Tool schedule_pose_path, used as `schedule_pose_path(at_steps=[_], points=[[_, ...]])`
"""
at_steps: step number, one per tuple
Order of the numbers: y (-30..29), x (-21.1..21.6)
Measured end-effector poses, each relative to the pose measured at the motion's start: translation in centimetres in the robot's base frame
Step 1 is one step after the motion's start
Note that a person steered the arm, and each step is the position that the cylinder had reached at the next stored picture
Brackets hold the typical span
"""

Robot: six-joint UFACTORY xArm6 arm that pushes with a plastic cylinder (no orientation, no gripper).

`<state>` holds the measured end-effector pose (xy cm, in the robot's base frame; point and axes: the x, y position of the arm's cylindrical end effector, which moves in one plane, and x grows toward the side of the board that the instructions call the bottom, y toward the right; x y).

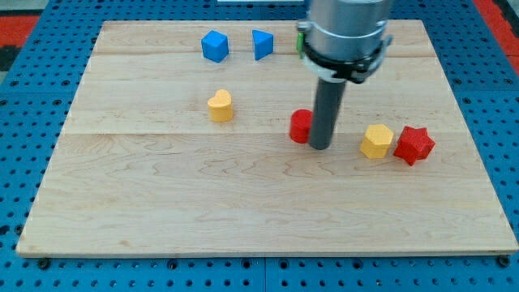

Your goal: Slide the hexagon diagonally to the red star

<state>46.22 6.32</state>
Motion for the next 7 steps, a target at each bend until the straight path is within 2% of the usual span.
schedule_pose_path(at_steps=[1, 3, 4, 5, 6, 7], points=[[-1.0, -2.6], [-0.7, -4.7], [1.3, -2.6], [3.2, 5.2], [4.5, 2.6], [7.4, 1.8]])
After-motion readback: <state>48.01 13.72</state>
